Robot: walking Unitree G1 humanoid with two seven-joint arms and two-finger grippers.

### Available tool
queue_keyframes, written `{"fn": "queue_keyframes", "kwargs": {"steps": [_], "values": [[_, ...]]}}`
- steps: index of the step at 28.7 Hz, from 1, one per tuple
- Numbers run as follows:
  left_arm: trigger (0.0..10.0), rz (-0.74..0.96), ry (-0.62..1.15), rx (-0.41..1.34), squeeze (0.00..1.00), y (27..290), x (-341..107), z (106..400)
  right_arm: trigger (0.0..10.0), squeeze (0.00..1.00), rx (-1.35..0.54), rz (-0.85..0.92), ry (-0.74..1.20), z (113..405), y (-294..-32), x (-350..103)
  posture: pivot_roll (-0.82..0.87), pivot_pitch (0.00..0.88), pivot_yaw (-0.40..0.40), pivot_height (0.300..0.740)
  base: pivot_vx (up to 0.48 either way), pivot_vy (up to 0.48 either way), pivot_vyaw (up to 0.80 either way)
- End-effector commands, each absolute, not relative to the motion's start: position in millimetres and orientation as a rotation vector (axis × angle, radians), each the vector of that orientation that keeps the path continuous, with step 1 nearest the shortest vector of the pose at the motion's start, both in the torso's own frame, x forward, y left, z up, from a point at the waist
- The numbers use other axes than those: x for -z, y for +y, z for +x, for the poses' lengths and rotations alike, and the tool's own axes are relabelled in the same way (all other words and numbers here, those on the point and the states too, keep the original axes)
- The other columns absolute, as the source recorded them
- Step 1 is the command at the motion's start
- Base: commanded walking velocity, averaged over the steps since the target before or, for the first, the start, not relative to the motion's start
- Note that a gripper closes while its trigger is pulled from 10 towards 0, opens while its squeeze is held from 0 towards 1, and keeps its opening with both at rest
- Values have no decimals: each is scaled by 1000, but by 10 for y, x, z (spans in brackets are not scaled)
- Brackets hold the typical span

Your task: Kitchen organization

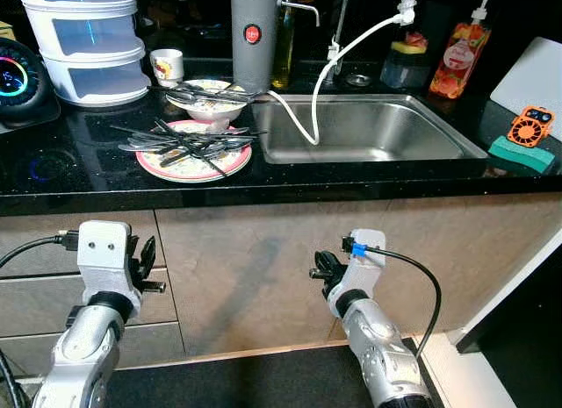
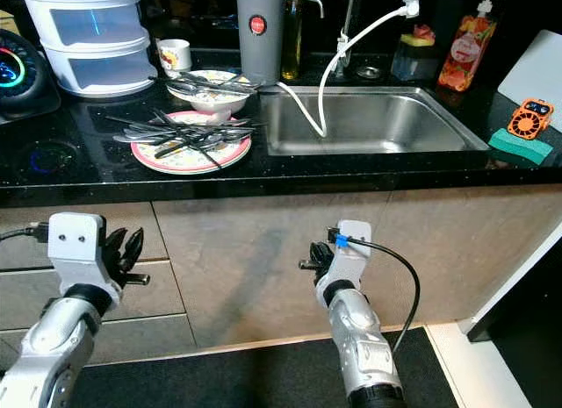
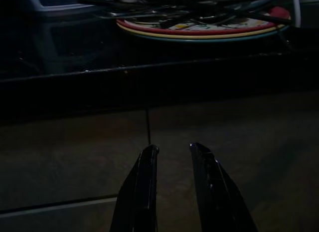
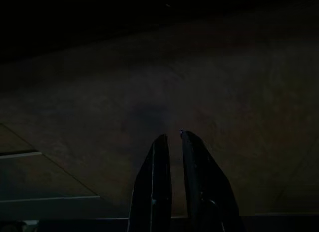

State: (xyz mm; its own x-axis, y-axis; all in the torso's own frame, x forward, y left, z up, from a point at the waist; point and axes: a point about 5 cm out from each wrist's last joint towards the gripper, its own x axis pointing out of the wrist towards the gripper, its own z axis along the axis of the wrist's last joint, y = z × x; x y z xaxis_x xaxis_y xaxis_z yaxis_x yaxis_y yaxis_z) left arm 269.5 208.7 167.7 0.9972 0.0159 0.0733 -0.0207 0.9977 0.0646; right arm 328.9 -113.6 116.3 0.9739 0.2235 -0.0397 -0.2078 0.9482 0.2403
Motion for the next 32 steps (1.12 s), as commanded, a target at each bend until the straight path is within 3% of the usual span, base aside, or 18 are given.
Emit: {"fn": "queue_keyframes", "kwargs": {"steps": [1, 17, 22, 29, 32], "values": [[10000, 49, -38, -37, 0, 2097, -1598, 2685, 10000, 0, -246, 213, 85, 3288, -1112, -1150, 12, 92, -39, 740, 0, -371, 0], [10000, 34, -37, -59, 0, 2091, -1588, 2677, 10000, 0, -275, 194, 102, 3271, -1083, -1122, 9, 84, -53, 740, 0, -374, 0], [10000, -35, -32, -55, 0, 2096, -1573, 2662, 10000, 0, -283, 195, 103, 3275, -1068, -1125, 11, 88, -55, 740, 0, 0, 0], [10000, -50, -31, -44, 0, 2076, -1570, 2644, 10000, 0, -294, 196, 104, 3274, -1045, -1133, 10, 90, -60, 740, 0, 480, 0], [10000, -27, -38, -45, 0, 2075, -1582, 2640, 10000, 0, -298, 196, 106, 3271, -1037, -1132, 7, 93, -60, 740, 0, 0, 0]]}}
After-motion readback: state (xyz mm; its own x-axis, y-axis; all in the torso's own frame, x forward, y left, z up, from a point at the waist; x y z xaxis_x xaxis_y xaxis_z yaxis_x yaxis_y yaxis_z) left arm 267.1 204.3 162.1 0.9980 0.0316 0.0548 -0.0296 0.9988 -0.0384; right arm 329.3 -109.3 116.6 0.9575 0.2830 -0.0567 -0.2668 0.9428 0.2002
